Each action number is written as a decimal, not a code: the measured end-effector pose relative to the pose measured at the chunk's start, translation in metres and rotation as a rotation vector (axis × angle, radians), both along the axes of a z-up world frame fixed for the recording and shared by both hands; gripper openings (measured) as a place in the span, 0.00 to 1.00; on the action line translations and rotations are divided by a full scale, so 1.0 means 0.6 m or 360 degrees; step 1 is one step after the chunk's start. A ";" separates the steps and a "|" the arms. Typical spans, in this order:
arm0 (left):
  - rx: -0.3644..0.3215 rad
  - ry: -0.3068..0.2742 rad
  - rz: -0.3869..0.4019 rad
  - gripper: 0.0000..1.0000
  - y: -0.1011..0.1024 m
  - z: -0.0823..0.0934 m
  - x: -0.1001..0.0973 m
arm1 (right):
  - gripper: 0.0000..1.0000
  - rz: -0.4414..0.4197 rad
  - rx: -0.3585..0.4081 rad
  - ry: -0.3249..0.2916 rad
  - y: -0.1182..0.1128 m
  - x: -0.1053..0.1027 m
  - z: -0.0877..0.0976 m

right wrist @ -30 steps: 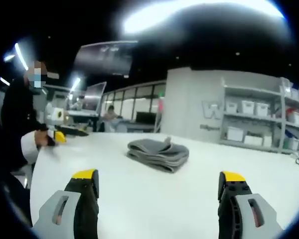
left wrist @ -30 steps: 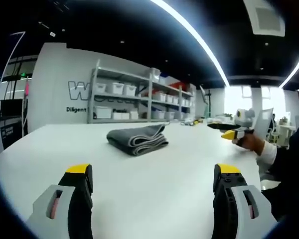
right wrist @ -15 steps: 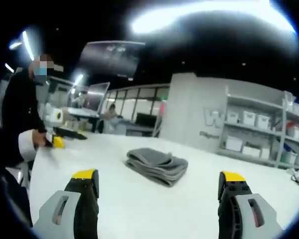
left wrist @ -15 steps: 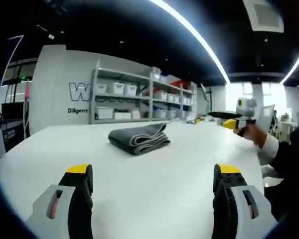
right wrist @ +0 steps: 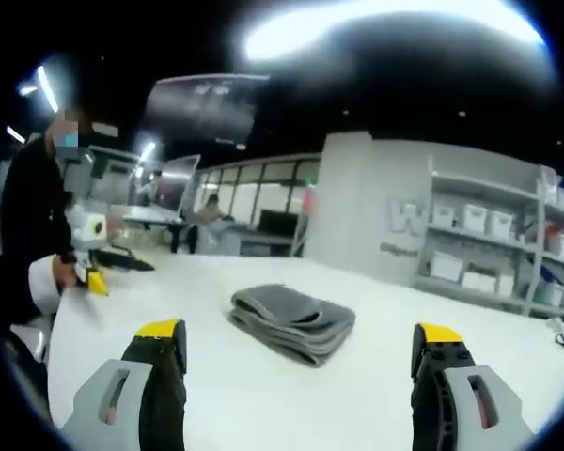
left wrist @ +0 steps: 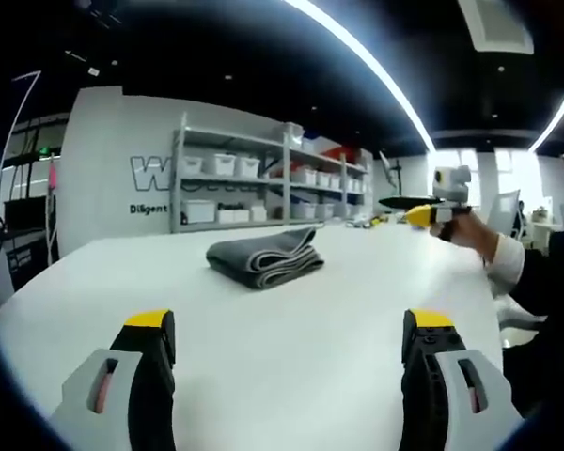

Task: Open the folded towel by lifting each exposed corner and separating the folded layers until the towel lies flat within the target outline without major curled edges

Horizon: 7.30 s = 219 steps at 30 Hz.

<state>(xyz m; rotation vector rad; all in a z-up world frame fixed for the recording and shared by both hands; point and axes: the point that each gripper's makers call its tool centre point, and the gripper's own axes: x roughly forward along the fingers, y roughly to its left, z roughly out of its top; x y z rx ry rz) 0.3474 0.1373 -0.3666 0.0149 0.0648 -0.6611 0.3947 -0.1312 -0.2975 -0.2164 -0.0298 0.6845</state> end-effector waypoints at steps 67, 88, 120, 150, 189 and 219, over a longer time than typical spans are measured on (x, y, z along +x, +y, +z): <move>0.0038 0.0011 -0.0012 0.95 0.003 -0.004 0.004 | 0.97 0.0075 -0.0079 0.0221 0.106 0.195 -0.101; -0.0040 0.0016 0.0000 0.94 0.010 0.003 0.007 | 0.86 -0.0001 -0.0117 0.0321 0.091 0.215 -0.140; 0.0010 0.0084 0.0050 0.92 0.003 -0.006 -0.011 | 0.49 -0.0182 -0.0299 0.0451 0.076 0.229 -0.190; -0.0026 0.0097 -0.0011 0.92 -0.010 0.000 -0.011 | 0.12 -0.0212 -0.0259 0.0453 0.065 0.232 -0.183; -0.0050 0.0087 0.0012 0.90 0.025 0.013 0.003 | 0.00 0.0055 -0.0179 0.0512 0.121 0.166 -0.174; 0.0000 -0.0029 0.0145 0.82 0.065 0.036 0.013 | 0.00 0.0233 -0.0135 0.0623 0.176 0.104 -0.171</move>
